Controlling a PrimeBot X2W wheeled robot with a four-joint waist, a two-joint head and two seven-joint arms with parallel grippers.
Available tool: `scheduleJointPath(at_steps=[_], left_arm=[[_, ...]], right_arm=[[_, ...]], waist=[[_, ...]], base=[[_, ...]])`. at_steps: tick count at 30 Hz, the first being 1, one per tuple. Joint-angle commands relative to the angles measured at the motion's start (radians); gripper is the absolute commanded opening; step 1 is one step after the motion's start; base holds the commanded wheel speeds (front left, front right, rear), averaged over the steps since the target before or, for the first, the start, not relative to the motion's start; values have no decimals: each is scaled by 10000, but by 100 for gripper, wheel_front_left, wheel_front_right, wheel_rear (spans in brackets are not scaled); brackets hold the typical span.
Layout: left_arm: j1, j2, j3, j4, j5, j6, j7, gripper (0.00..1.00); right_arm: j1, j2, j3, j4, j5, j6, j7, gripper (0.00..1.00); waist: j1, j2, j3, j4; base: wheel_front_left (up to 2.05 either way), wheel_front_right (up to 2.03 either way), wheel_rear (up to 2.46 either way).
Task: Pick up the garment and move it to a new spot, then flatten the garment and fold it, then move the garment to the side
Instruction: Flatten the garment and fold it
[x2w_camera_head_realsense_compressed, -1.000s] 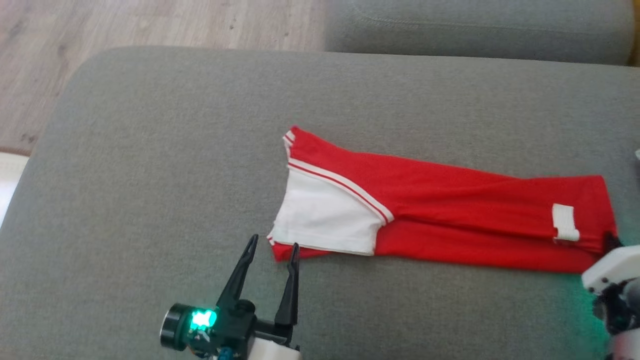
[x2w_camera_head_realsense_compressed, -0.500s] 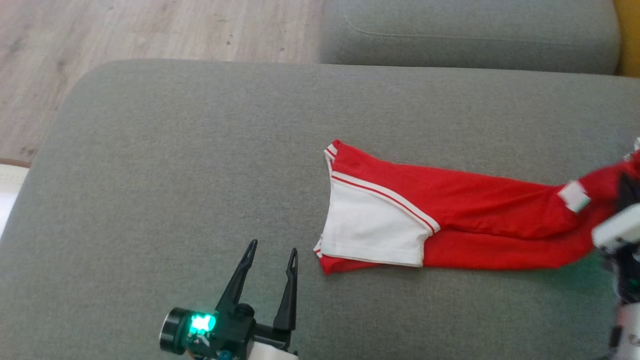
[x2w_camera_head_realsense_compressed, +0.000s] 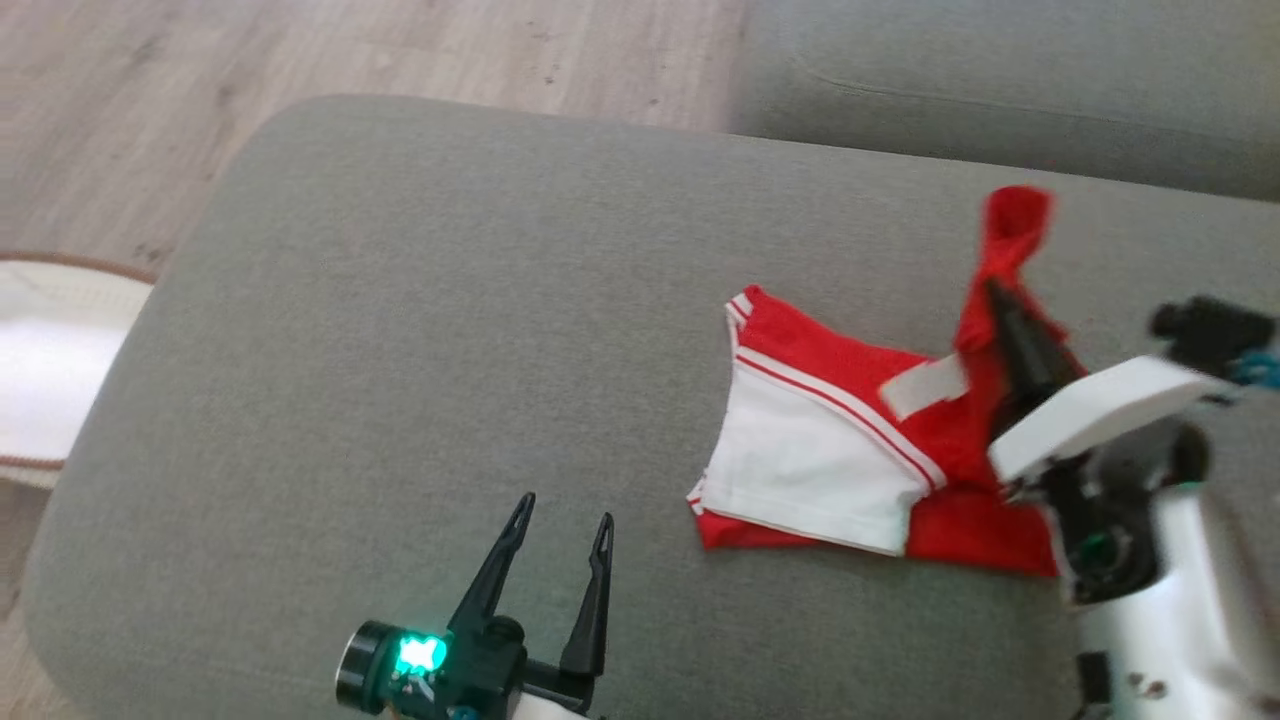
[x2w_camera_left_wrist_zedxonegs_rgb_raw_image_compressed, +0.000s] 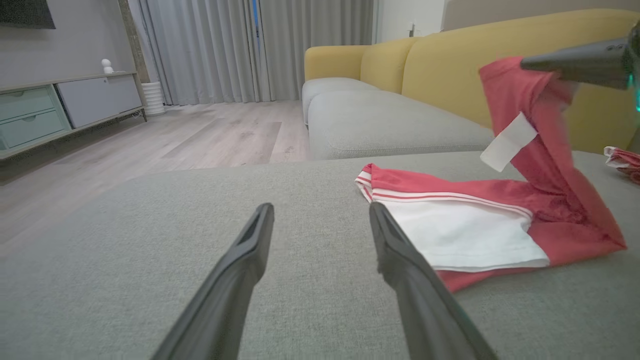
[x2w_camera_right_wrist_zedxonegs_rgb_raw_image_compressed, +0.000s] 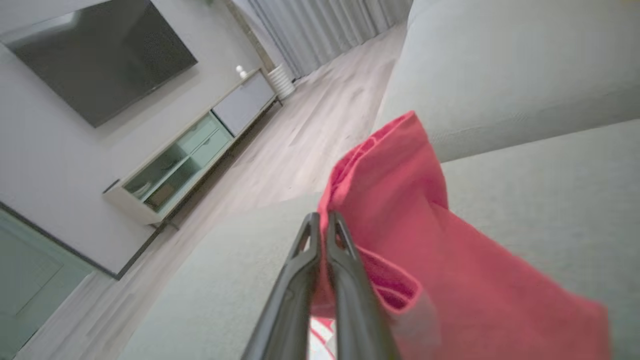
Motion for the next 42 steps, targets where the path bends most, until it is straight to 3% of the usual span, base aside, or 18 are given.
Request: scheduleJointPath(at_steps=[1,12,13,14,15,16,22,27,36,42], left_arm=[[-365,-113,369,-264,101,-26,-97,100],[-385,-338,529,-320,168,-247,-97,100],[-387,-357,540,-333,188,-267,-97,100],[-392,-376,558,-344,208,-281,-97,100],[-396,-396,576,-352,228,-296,-97,100],[-397,-413,598,-358,248,-307,-97,100],[-276,-454,898,-352,307,-247,-97,100],[-47,-550,1390,-394,-39,-156,-97,100],[392,-596,2065,-405,-498,-169,-97,100],[843,-597,2383,-636,-335,-121,-97,100]], right_arm=[[-181,-19,480,-251,178,-7,-138,0],[-552,-17,2889,1447,708,-7,-770,0],[-640,-17,3050,1617,735,-7,-819,8],[-729,-17,3192,1765,776,-7,-900,25],[-808,-17,3317,1889,876,-7,-986,52],[-888,-17,3460,1977,966,-7,-1081,100],[-1181,-17,3833,1926,1062,-7,-1875,100],[-883,-145,3424,1208,-840,-7,-3040,100],[869,-1171,2718,147,-1949,-7,-5069,100],[2414,-969,1529,618,-2814,-7,-5805,100]], waist=[[0,0,6,218],[0,0,171,838],[0,0,213,868],[0,0,240,885],[0,0,271,902],[0,0,290,906],[0,0,226,491],[0,0,-135,-204],[0,0,-819,-1518],[0,0,-1304,-2047]], base=[[0,0,0],[0,0,0],[0,0,0],[0,0,0],[0,0,0],[0,0,0],[0,0,0],[0,0,0],[0,0,0],[0,0,0]])
